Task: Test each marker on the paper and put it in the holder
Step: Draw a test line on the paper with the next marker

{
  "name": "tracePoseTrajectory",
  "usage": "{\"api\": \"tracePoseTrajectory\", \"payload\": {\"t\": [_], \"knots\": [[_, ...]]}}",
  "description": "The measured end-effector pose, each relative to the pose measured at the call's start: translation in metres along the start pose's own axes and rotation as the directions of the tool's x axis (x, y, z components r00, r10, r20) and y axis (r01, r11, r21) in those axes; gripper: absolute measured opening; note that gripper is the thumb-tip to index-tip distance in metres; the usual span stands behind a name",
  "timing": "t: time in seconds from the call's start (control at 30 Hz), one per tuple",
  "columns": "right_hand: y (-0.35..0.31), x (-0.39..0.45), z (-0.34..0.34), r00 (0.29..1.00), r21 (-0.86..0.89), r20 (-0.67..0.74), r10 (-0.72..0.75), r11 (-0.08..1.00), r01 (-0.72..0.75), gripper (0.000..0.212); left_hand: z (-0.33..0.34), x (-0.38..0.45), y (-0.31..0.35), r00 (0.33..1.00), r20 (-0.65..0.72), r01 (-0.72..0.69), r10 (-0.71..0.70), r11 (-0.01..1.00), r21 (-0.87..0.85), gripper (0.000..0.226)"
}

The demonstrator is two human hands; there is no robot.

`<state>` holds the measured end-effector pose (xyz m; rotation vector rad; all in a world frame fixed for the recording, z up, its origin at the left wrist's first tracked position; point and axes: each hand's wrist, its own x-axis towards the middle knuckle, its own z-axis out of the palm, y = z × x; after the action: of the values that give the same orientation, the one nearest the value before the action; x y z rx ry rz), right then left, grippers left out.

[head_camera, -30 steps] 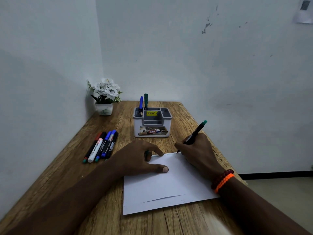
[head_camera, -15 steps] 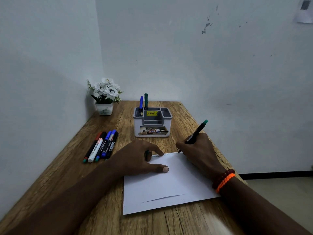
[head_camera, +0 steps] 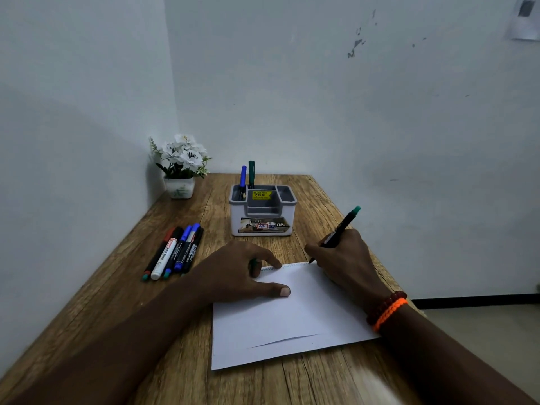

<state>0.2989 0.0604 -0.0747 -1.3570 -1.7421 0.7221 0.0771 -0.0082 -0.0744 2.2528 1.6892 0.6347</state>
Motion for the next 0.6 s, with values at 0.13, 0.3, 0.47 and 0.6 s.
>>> {"api": "tracePoseTrajectory", "payload": {"t": [0.13,0.3,0.47,0.6], "knots": [[0.0016,-0.0005,-0.0006,1.0,-0.01,-0.012,0.003,1.0,-0.003,0.024,-0.0005,0.0,0.0004,1.0,0.008,0.001,-0.001,1.0,0.002,0.067],[-0.0001,0.0013,0.0001,1.0,-0.007,-0.019,0.012,1.0,-0.012,0.023,-0.0008,0.0001,0.0003,1.0,0.01,0.002,-0.002,1.0,0.006,0.068],[0.0012,0.0004,-0.0019,0.999,-0.011,-0.027,0.02,1.0,-0.021,0.024,0.0003,0.0001,-0.0018,1.0,0.001,-0.006,0.006,1.0,0.004,0.07],[0.0012,-0.0002,-0.0025,0.999,-0.005,-0.028,0.024,1.0,-0.024,0.023,-0.0001,0.0006,-0.0001,1.0,0.005,-0.003,0.003,1.0,0.003,0.068]]}}
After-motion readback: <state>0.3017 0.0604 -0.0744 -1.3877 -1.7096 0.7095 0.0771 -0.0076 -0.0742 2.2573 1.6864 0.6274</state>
